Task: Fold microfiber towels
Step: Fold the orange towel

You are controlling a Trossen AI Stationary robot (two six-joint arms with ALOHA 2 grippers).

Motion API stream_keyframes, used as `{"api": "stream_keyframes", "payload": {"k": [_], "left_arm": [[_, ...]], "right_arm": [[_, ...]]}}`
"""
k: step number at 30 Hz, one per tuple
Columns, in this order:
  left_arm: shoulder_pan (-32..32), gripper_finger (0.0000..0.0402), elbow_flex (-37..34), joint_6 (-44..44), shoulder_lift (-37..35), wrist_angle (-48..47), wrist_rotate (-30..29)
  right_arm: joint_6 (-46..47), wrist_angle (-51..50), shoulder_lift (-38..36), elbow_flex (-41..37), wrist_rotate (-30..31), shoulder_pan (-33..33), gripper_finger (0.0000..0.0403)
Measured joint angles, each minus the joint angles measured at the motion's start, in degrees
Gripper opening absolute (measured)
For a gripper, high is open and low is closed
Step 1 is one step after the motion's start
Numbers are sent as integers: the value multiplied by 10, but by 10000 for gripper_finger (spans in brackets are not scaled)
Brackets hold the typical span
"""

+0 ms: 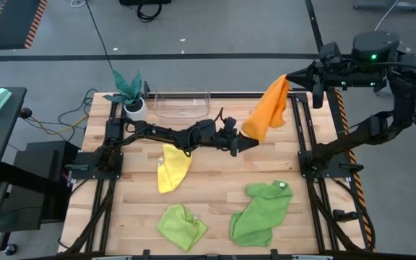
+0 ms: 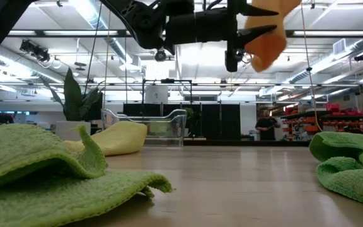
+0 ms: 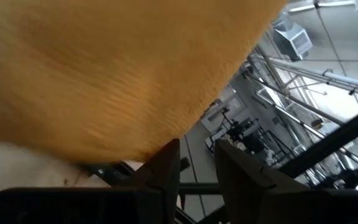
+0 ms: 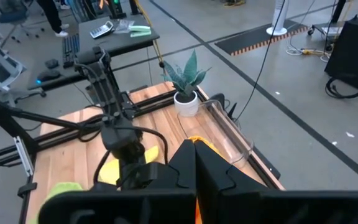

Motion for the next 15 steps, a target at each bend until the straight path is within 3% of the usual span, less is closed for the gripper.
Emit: {"api": "stream_keyframes", "payload": {"k": [15], "left_arm": [[1,108,0,7,1,-21,-46]], "right_arm": [[3,3,7,33,0,0,0]]}}
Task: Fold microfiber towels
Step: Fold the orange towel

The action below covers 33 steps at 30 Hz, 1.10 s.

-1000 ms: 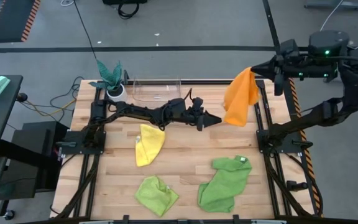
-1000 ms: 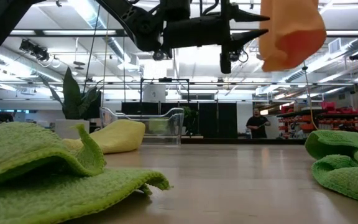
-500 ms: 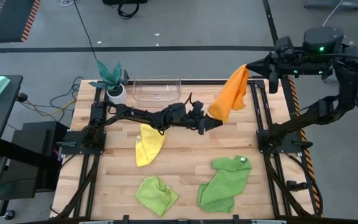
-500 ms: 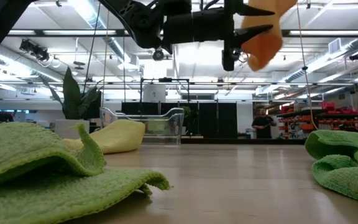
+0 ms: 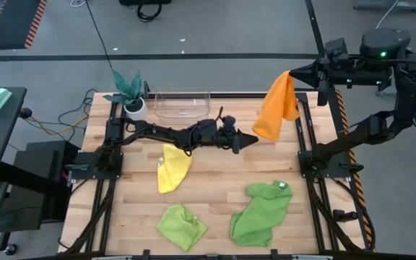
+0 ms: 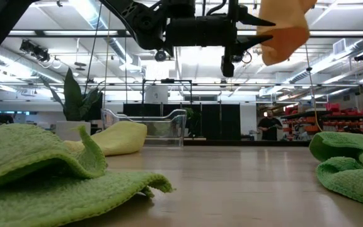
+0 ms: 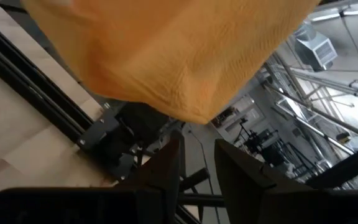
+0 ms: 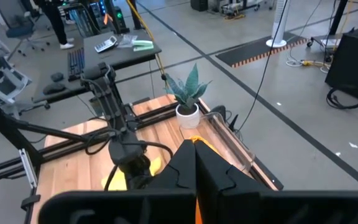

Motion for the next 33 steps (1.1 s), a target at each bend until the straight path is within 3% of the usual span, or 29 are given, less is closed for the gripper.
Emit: {"api": "stream_keyframes", "payload": {"k": [33], "left_arm": [[4,108,0,13,0,9,-50]], "right_arm": [[-9,14,37,0,-20,0,0]]}}
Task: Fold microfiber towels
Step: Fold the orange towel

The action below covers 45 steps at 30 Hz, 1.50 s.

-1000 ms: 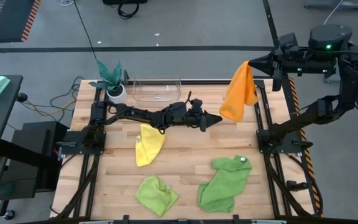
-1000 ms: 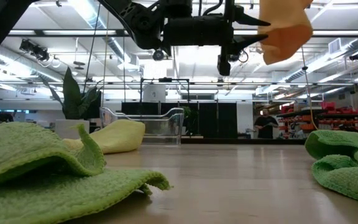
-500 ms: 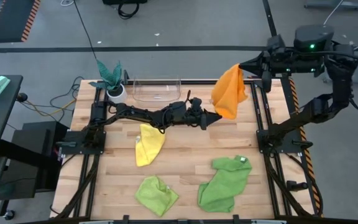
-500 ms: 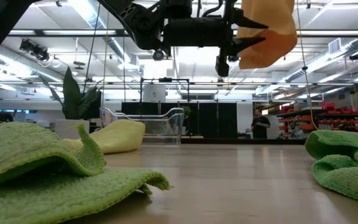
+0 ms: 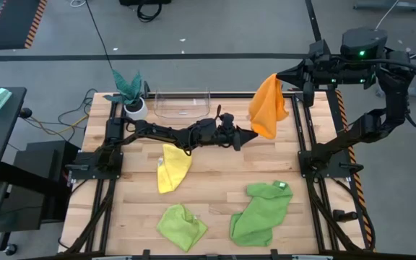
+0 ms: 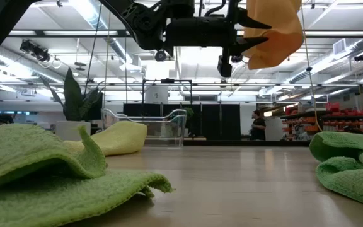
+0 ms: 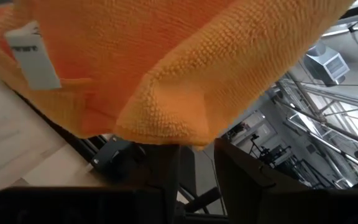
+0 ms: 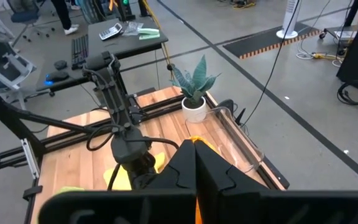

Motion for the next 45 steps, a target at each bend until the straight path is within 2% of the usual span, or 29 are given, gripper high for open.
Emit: {"api": "stream_keyframes", "payload": {"k": [19,23,27,33,43,45], "left_arm": [[17,106,0,0,0,9,-44],[17,77,0,2,0,10,-47],[17,18,0,2,0,11,-54],[17,8,0,0,0,58,-54],[17,4,0,-17,-8,111,-37],[17,4,-1,-10,-21,105,-33]], "right_arm": [[-13,19,28,0,-17,0,0],[-14,19,29,0,-17,0,0],[-15,19,26,0,-15,0,0],[-12,9,4,0,44,0,1],[47,-120,-28,0,135,0,5],[53,-113,-38,-9,150,0,8]]}}
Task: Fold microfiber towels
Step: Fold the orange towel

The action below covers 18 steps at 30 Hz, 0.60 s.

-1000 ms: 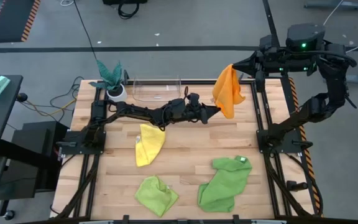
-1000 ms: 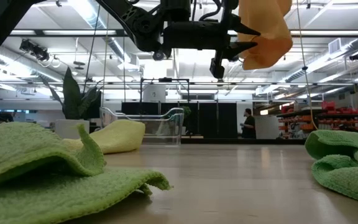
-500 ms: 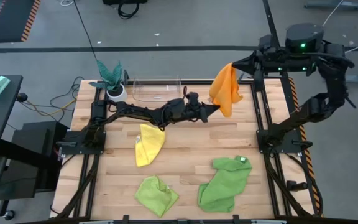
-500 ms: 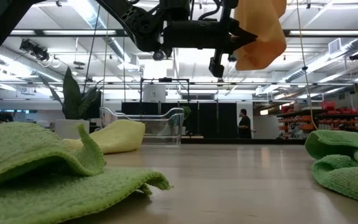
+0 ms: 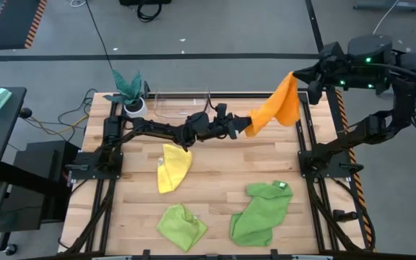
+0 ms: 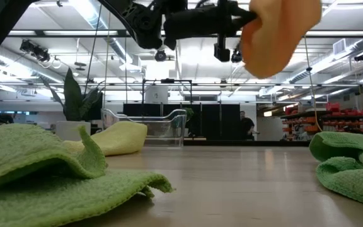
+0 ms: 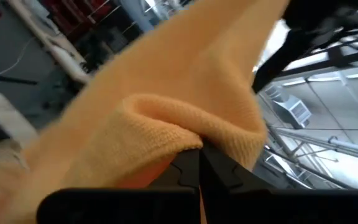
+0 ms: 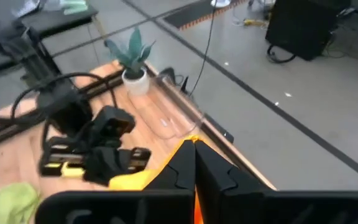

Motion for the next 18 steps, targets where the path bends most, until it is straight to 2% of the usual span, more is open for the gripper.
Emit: {"api": "stream_keyframes", "payload": {"k": [4,9,18], "left_arm": [[-1,3,0,35,-35,-22,7],[-1,3,0,83,-85,-110,4],[8,3,0,140,-154,-215,-21]], "right_arm": [[20,-3,-21,-5,7,0,14],[50,-3,-65,-39,11,0,17],[88,-4,-162,-206,-10,0,18]]}}
